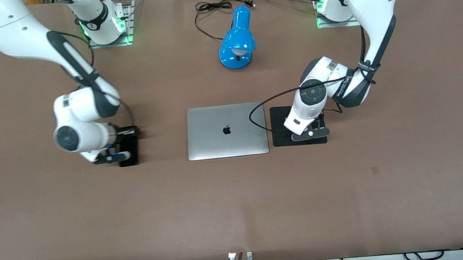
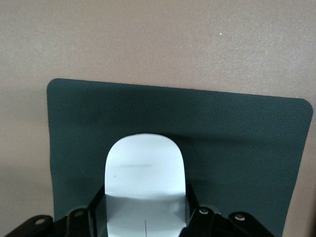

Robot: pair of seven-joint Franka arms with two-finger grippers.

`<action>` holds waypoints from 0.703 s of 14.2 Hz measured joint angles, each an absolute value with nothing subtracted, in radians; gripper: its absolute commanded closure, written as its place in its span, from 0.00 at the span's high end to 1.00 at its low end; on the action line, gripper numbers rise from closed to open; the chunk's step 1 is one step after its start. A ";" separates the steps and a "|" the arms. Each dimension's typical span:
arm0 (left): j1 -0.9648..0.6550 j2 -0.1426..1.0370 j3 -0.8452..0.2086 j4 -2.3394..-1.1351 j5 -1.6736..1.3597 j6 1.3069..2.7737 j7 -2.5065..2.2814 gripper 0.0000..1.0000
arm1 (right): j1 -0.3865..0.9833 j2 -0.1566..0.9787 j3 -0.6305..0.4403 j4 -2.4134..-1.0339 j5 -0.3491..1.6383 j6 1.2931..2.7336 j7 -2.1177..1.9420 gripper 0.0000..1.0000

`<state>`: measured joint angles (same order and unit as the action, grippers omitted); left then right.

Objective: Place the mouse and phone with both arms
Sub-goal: 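Lower the mouse onto the pad while the right gripper carries the phone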

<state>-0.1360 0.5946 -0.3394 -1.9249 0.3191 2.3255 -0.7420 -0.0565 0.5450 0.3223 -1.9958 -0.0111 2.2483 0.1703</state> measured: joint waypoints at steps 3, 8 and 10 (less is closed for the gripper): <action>-0.135 0.595 -0.339 -1.916 0.359 2.327 -0.745 1.00 | 0.006 0.546 0.344 -1.962 -0.008 2.260 0.233 0.27; -0.134 0.595 -0.339 -1.903 0.389 2.327 -0.747 1.00 | 0.046 0.589 0.342 -1.947 -0.006 2.328 0.313 0.27; -0.127 0.588 -0.337 -1.893 0.390 2.327 -0.749 1.00 | 0.049 0.612 0.342 -1.942 -0.007 2.345 0.369 0.27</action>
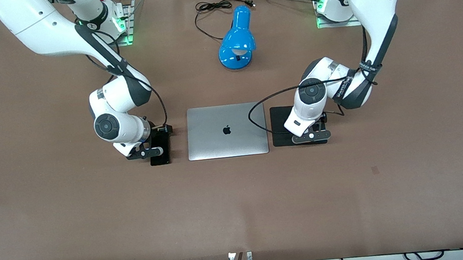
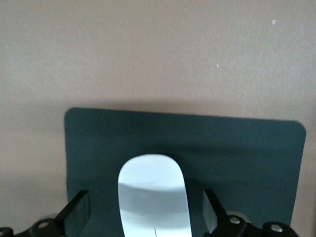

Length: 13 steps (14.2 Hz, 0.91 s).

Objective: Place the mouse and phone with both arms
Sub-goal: 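Lower the mouse onto the pad while the right gripper carries the phone, then release the mouse and lift the left gripper while the right gripper places the phone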

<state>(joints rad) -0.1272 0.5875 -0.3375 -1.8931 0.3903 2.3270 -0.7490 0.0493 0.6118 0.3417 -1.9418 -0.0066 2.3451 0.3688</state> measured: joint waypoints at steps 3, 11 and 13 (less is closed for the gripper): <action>-0.104 0.518 -0.335 -1.852 0.392 2.245 -0.749 1.00 | 0.061 0.619 0.341 -1.929 -0.007 2.344 0.406 0.27; -0.054 0.394 -0.339 -1.575 0.394 1.711 -0.417 1.00 | 0.095 0.620 0.340 -1.928 -0.010 2.336 0.406 0.27; -0.001 0.371 -0.339 -1.519 0.394 1.620 -0.285 1.00 | 0.098 0.620 0.340 -1.928 -0.010 2.330 0.406 0.27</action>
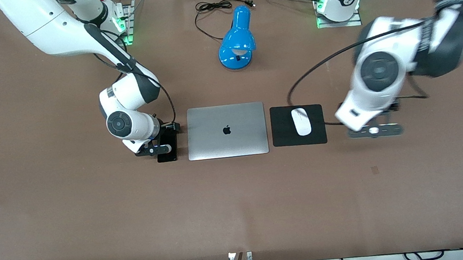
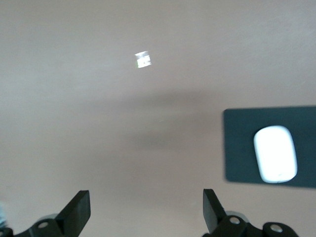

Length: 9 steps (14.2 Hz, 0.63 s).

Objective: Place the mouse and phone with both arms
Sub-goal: 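Release the mouse and lift the left gripper while the right gripper places the phone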

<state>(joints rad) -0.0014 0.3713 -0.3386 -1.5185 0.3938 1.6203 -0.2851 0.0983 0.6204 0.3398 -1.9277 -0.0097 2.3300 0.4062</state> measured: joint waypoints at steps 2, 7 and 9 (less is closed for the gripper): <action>0.024 0.327 -0.339 -1.466 0.394 1.535 -0.236 1.00 | 0.098 0.621 0.340 -1.927 -0.010 2.327 0.406 0.27; 0.048 0.243 -0.339 -1.379 0.394 1.429 -0.215 1.00 | 0.099 0.621 0.335 -1.926 -0.010 2.318 0.406 0.27; 0.048 0.244 -0.339 -1.381 0.394 1.368 -0.214 1.00 | 0.099 0.621 0.331 -1.924 -0.011 2.311 0.406 0.49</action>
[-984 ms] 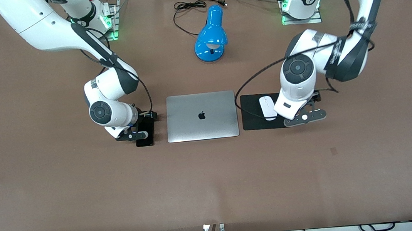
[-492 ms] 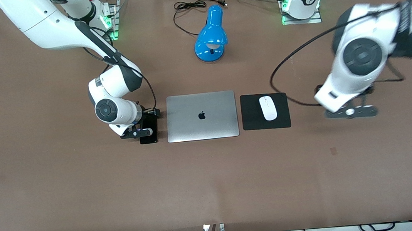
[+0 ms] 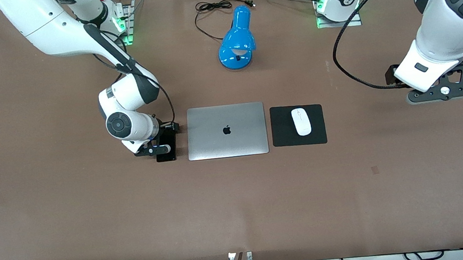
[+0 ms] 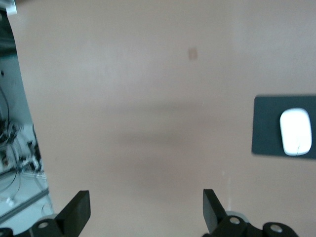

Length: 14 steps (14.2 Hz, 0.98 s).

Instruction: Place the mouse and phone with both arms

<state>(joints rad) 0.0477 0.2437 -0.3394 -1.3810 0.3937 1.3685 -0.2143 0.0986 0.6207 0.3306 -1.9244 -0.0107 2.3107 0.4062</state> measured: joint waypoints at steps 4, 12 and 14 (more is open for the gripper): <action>0.052 0.244 -0.338 -1.381 0.324 1.329 -0.214 1.00 | 0.096 0.621 0.310 -1.926 -0.023 2.304 0.431 1.00; 0.221 0.244 -0.330 -1.386 0.052 1.325 -0.209 1.00 | 0.013 0.443 0.285 -1.659 -0.026 1.807 0.481 1.00; 0.226 0.231 -0.291 -1.410 0.026 1.351 -0.199 1.00 | -0.019 0.414 0.283 -1.569 -0.026 1.669 0.481 1.00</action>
